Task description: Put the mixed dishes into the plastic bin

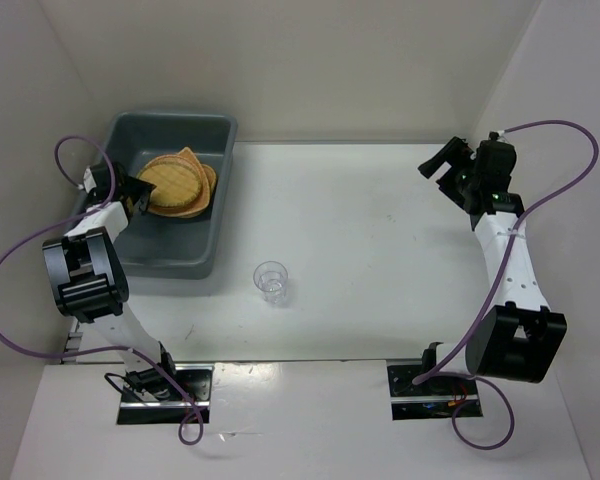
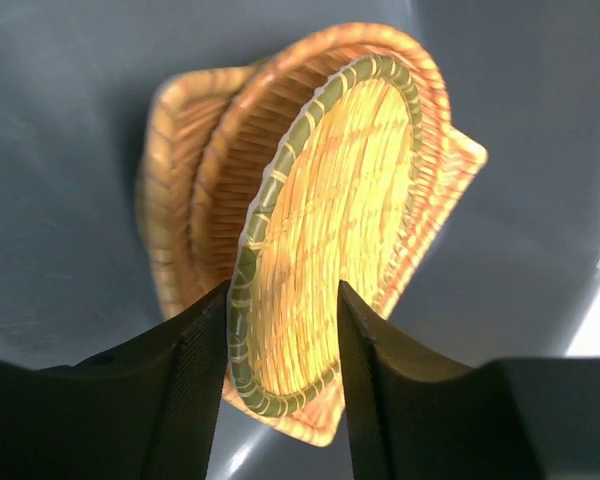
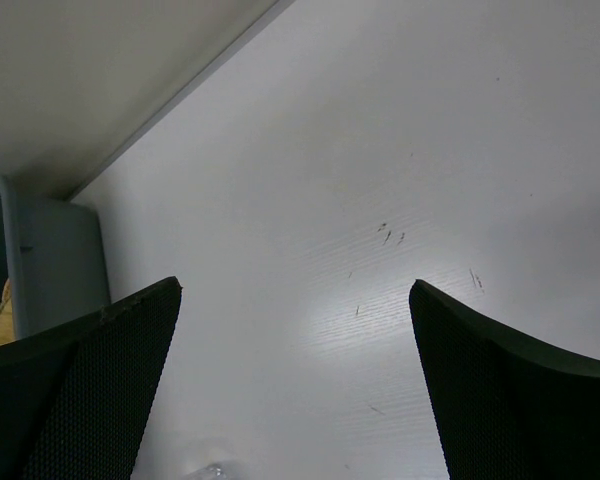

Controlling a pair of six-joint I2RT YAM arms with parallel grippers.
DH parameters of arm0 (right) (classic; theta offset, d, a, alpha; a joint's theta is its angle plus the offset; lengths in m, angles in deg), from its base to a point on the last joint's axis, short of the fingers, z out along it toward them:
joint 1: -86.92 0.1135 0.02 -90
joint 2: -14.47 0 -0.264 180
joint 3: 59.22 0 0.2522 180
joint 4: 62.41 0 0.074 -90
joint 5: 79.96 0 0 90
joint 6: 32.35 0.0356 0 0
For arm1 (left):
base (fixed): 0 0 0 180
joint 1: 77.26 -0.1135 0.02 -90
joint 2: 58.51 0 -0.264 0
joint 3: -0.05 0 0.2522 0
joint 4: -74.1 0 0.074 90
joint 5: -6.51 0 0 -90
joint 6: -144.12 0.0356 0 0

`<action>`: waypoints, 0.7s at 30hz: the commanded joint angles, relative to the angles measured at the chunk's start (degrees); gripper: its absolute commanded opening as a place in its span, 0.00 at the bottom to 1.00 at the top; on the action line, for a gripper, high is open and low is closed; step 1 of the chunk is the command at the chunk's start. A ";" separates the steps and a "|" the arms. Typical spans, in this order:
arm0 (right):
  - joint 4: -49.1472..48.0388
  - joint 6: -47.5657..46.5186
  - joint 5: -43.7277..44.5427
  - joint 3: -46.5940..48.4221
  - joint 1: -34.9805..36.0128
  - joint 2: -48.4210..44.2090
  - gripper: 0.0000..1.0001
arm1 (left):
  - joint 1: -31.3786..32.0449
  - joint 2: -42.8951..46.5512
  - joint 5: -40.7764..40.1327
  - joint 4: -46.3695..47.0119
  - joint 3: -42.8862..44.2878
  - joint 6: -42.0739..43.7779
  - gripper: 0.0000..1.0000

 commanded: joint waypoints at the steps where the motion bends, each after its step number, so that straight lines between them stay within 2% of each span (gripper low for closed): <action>1: -3.16 -1.01 0.29 2.25 -0.28 0.13 1.00 | 0.02 1.67 -2.80 -0.82 1.48 1.77 0.53; 8: -3.16 -1.01 -0.24 2.25 -0.28 0.65 1.00 | 0.02 1.05 -5.97 -10.05 6.40 7.48 0.57; 13: -3.16 -1.01 -0.24 2.25 -0.28 0.65 1.00 | 0.02 1.05 -12.53 -16.11 10.97 12.83 0.57; 18: -3.16 -1.01 -0.76 2.25 -0.28 0.13 1.00 | 0.02 6.23 -23.09 -19.99 13.09 21.80 0.60; 21: -3.16 -1.01 -1.37 2.25 -0.28 0.13 1.00 | 0.02 10.36 -21.98 -19.99 13.78 25.66 0.61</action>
